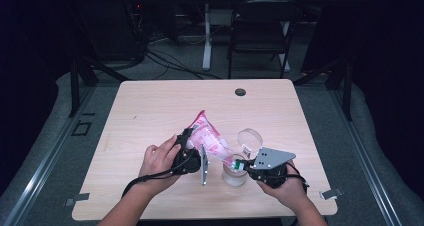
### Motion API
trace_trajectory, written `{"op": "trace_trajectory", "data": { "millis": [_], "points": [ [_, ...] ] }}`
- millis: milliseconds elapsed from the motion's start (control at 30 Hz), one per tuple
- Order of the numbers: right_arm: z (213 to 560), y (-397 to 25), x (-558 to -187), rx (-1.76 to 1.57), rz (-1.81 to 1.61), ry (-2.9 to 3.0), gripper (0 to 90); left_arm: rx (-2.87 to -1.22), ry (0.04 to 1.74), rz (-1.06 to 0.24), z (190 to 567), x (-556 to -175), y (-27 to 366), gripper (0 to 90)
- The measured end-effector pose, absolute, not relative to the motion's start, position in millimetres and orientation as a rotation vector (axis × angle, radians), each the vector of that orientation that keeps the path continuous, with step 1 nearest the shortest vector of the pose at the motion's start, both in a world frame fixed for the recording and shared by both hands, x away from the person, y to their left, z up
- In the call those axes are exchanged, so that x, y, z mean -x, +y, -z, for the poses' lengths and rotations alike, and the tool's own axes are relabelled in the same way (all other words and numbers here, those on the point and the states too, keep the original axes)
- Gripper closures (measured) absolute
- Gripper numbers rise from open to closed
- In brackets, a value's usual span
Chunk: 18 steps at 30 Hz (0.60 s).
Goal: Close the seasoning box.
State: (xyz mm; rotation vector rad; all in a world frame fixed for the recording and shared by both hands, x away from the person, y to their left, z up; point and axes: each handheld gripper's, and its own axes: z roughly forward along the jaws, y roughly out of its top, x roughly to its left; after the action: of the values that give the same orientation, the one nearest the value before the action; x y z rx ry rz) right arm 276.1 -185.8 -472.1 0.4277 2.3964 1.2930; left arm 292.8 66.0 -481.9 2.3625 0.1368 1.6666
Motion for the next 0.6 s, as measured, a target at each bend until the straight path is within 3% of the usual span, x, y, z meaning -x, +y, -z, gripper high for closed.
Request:
{"op": "trace_trajectory", "data": {
  "millis": [600],
  "points": [
    [470.8, -189.7, -276.7, -0.441, -1.293, 2.389, 90.0, -2.350, 0.113, -1.690, 480.7, -291.2, 62.6, 63.8]
  ]
}}
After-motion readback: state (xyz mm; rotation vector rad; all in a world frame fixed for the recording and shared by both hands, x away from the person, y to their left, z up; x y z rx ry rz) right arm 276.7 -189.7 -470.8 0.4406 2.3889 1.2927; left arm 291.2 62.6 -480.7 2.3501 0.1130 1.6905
